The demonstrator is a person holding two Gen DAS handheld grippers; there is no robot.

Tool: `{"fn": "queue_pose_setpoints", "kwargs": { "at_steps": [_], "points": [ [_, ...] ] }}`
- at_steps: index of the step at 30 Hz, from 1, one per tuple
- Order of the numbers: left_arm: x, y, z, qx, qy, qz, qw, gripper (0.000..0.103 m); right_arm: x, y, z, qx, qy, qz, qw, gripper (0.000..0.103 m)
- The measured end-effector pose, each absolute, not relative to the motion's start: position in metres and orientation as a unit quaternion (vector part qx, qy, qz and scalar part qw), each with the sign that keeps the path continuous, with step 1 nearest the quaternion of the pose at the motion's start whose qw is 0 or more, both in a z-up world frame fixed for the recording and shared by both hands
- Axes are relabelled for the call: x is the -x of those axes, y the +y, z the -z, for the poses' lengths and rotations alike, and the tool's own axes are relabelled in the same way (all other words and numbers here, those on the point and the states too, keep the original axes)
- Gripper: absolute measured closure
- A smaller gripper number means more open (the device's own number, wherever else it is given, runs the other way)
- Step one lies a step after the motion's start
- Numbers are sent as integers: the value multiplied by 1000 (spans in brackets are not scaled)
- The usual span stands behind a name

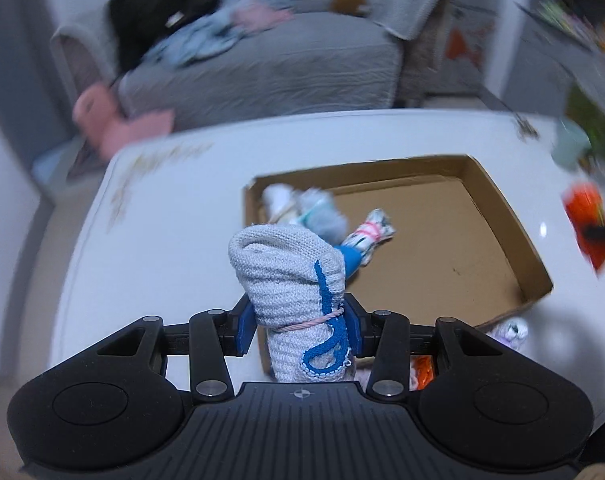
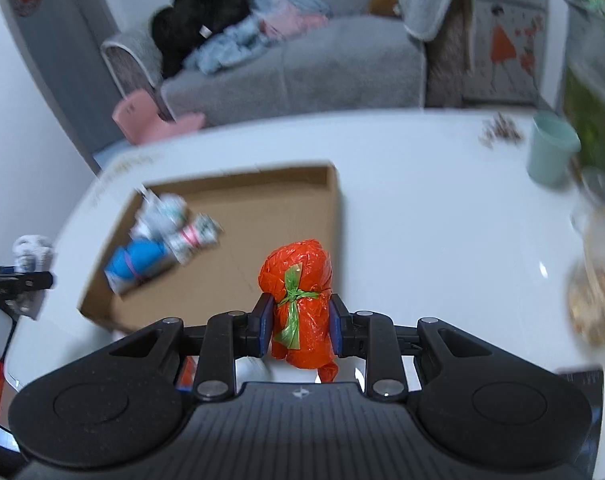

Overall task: Organize objects
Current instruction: 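Lower the grey sock and orange packet into the tray and open both tools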

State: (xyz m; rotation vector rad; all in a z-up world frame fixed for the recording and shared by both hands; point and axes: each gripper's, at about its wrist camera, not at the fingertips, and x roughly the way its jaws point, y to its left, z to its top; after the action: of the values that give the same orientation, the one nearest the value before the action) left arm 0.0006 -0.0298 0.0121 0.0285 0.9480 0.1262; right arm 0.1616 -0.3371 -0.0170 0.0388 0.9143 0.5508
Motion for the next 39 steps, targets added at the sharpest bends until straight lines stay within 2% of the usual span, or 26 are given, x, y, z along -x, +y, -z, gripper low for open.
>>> {"fn": "queue_pose_setpoints", "kwargs": {
  "at_steps": [7,16,39],
  "points": [
    [-41,-46,41,4,498,-26,867,53,-186,-259,14,1,425,-349,835,78],
    [-62,-45,78,34,522,-14,852,53,-206,-207,62,25,474,-370,799,78],
    [-49,-30,89,4,546,-72,835,52,-202,-183,86,19,515,-380,768,78]
  ]
}}
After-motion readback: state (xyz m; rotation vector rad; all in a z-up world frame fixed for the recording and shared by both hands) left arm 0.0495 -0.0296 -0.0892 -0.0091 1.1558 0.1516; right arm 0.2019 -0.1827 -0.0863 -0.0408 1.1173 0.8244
